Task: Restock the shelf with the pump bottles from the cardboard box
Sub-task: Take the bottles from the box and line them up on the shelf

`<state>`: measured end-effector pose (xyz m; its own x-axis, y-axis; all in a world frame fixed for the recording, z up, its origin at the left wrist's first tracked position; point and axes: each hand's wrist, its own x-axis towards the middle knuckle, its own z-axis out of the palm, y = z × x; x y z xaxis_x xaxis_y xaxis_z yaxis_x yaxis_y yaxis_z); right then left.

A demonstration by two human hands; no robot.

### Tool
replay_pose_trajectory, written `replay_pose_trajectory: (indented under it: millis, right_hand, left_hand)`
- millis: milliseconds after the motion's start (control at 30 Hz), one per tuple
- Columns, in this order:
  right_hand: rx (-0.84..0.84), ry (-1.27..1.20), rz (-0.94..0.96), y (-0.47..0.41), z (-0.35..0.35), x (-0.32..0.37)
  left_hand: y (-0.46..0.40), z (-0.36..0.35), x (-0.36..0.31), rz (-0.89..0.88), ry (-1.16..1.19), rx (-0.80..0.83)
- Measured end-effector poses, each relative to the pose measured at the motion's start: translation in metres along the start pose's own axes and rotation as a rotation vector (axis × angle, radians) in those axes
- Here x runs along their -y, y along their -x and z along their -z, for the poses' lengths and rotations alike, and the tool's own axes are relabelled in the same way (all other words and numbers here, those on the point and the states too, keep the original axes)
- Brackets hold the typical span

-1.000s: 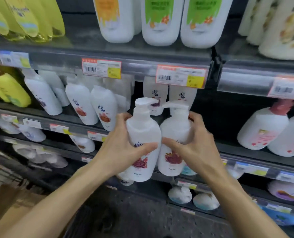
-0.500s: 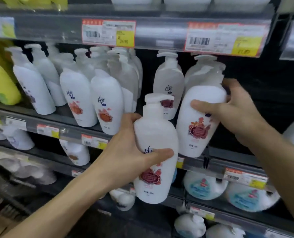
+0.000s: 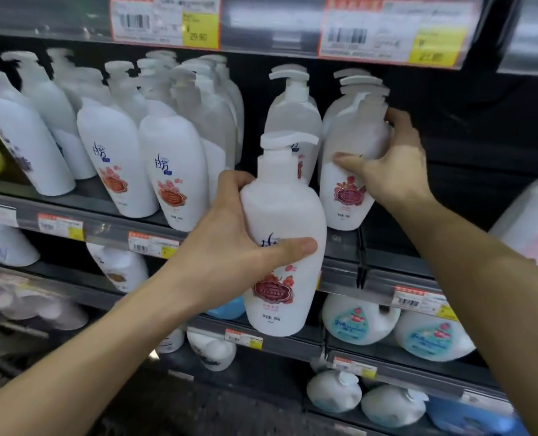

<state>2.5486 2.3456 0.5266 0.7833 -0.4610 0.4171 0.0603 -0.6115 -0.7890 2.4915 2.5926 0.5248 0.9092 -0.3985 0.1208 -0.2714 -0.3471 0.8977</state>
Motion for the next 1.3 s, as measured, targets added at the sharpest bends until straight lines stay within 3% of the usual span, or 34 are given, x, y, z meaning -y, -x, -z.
replay_pose_trajectory:
  millis: [233,400,533,1300]
  right_hand:
    - [0.061,0.145,-0.083,0.044,0.006,-0.027]
    - [0.339,0.646,-0.130,0.098,0.030,-0.070]
    - [0.421,0.877,-0.094,0.105,0.034,-0.082]
    - [0.385,0.987,-0.074,0.108,0.028,-0.083]
  left_hand:
    - [-0.008,-0.001,-0.004,-0.017,-0.012,-0.067]
    - [-0.029,-0.001,-0.011,-0.054,0.031,-0.216]
    - [-0.058,-0.005,-0.012,-0.083,0.008,-0.291]
    - [-0.135,-0.022,0.019,-0.136,-0.091,-0.309]
